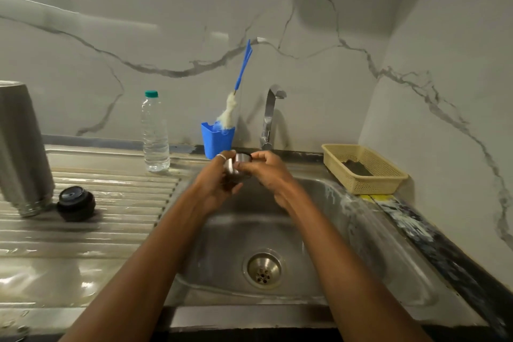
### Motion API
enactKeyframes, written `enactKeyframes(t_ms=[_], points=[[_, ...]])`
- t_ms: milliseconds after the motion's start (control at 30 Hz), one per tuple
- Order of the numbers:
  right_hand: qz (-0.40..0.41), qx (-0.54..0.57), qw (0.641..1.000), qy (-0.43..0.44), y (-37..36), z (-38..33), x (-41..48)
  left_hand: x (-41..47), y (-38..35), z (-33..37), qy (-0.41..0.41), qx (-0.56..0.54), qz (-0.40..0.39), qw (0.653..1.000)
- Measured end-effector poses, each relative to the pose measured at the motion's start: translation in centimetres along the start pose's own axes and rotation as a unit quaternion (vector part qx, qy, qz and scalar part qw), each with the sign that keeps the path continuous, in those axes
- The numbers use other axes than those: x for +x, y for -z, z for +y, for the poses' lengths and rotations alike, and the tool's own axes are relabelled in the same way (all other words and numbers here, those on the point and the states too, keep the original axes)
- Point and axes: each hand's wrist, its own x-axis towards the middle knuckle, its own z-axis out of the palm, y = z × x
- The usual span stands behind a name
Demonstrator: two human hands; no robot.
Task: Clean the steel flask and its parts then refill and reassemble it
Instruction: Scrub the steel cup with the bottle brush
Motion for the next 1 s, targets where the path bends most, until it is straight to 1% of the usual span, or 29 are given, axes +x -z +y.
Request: enactKeyframes(t_ms=[33, 100, 233, 333, 433, 533, 767, 1000], points=[[-0.021, -0.017, 1.0, -0.001, -0.2, -0.7, 0.4, 0.1, 0.2, 0.3, -0.005, -0.026, 0.014, 1.0], [-0.024, -0.031, 0.999, 0.009, -0.7, -2.2, 1.8, 0.4, 0.8, 0.9, -0.013, -0.061, 0.035, 0.997], [0.057, -0.043, 0.997, 0.029, -2.5, -4.7, 6.6, 0.8, 1.4, 0.9, -0.016, -0.073, 0.043, 0.996], [0.102, -0.087, 0.991, 0.028, -4.0, -5.7, 10.8, 1.3, 1.8, 0.2, -0.012, -0.087, 0.052, 0.995], [0.114, -0.097, 0.989, 0.018, -5.1, -6.2, 13.9, 2.1, 2.6, -0.6, 0.002, -0.098, 0.06, 0.993], [0.118, -0.091, 0.988, 0.03, -6.1, -6.5, 16.2, 3.0, 3.1, -0.9, 0.003, -0.113, 0.067, 0.991], [0.144, -0.099, 0.984, 0.033, -6.4, -7.4, 18.3, 4.2, 2.7, -1.5, 0.002, -0.109, 0.066, 0.992], [0.171, -0.114, 0.976, 0.078, -4.9, -10.5, 17.2, 4.2, 2.9, -1.5, 0.005, -0.105, 0.071, 0.992]])
